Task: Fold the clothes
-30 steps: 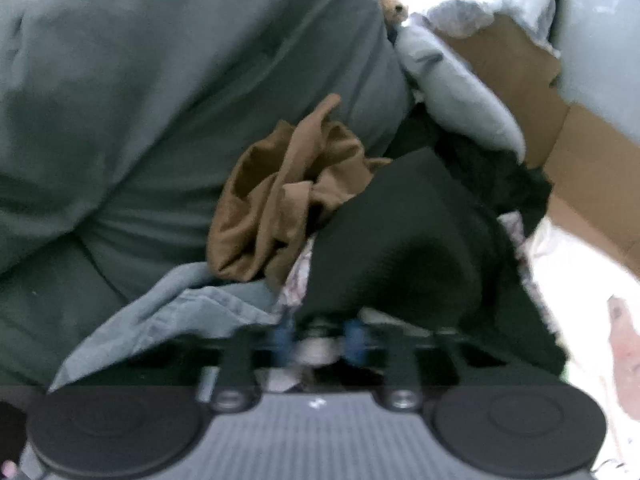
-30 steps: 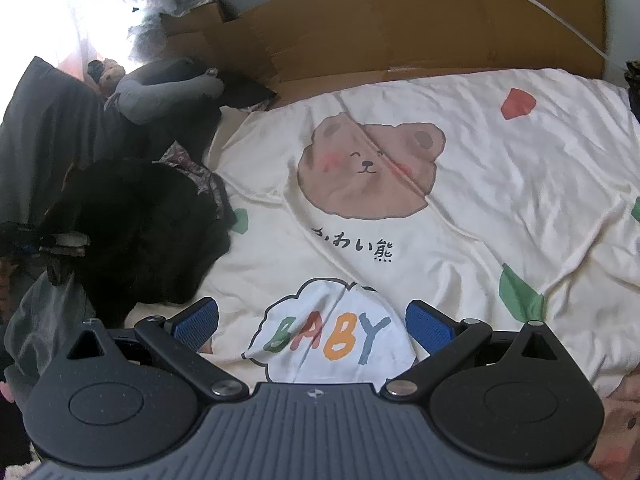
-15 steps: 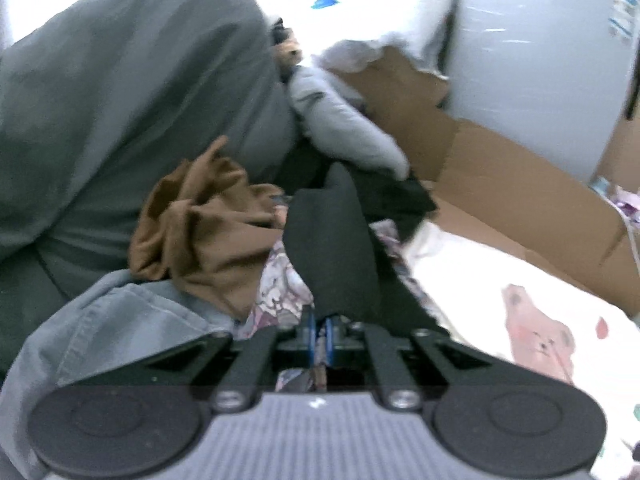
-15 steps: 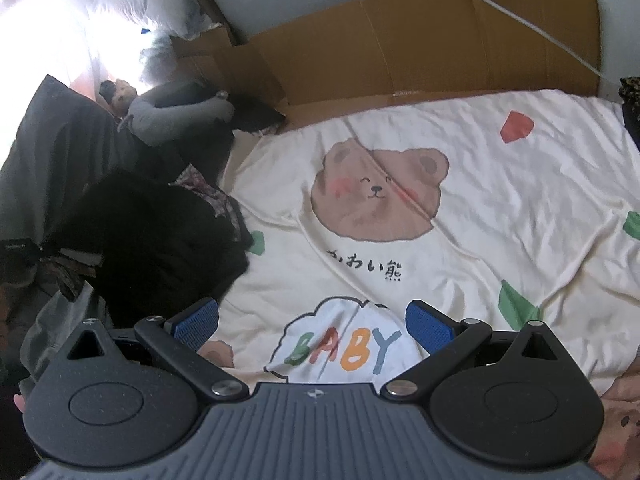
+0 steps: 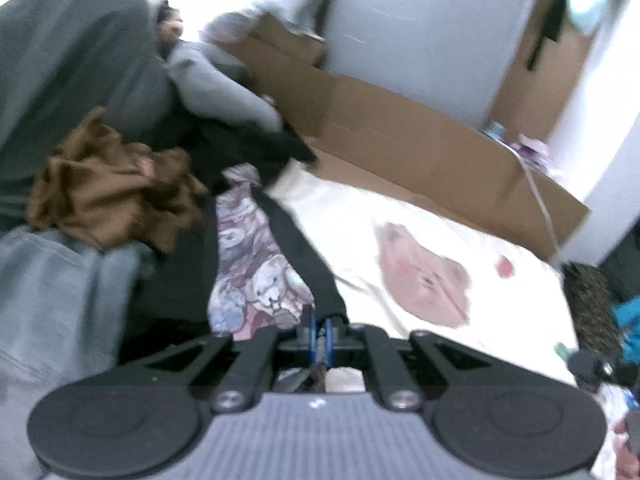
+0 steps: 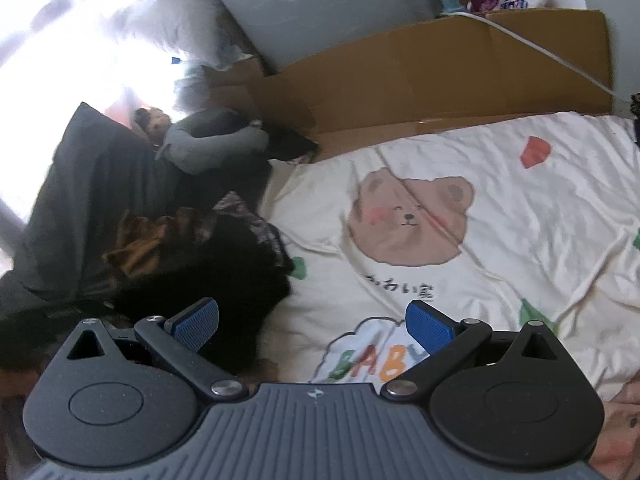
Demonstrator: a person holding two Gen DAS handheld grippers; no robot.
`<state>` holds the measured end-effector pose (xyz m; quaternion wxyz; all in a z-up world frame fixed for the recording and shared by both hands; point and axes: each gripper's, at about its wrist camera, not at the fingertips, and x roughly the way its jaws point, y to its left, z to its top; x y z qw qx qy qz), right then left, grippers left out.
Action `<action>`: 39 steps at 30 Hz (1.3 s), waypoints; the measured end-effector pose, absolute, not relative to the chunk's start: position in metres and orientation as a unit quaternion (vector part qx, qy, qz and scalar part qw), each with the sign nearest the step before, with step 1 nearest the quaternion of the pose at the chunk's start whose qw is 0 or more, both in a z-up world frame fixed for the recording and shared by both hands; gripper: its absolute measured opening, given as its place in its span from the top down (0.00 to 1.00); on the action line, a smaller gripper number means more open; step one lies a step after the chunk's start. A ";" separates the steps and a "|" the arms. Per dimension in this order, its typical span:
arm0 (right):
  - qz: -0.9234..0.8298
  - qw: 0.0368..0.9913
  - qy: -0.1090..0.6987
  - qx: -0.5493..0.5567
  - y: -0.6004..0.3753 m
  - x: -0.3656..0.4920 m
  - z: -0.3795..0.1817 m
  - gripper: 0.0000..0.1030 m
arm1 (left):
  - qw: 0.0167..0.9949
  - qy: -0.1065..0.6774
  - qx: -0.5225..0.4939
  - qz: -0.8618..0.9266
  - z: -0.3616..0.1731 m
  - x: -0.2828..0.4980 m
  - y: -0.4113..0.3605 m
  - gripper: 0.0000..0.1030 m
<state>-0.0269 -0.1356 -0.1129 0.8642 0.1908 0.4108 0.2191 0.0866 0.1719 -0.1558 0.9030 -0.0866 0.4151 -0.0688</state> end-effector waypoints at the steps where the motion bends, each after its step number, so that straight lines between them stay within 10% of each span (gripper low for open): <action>1: 0.224 0.862 0.411 0.194 -0.135 -0.028 -0.113 0.00 | 0.901 0.418 -0.084 -0.077 -0.158 0.084 0.165 0.96; 17: 0.291 0.813 0.447 0.236 -0.105 -0.016 -0.137 0.01 | 0.881 0.447 -0.075 -0.138 -0.195 0.059 0.128 0.96; 25: 0.333 0.783 0.478 0.217 -0.068 -0.001 -0.144 0.19 | 0.875 0.448 -0.042 -0.180 -0.204 0.050 0.103 0.96; 32: 0.344 0.773 0.508 0.162 -0.046 -0.002 -0.159 0.54 | 0.862 0.456 -0.037 -0.218 -0.210 0.042 0.089 0.96; 36: 0.330 0.777 0.519 0.136 -0.045 -0.004 -0.166 0.93 | 0.858 0.458 -0.043 -0.231 -0.210 0.039 0.086 0.96; 39: 0.313 0.785 0.518 0.133 -0.054 -0.006 -0.168 0.96 | 0.852 0.464 -0.050 -0.237 -0.211 0.038 0.086 0.95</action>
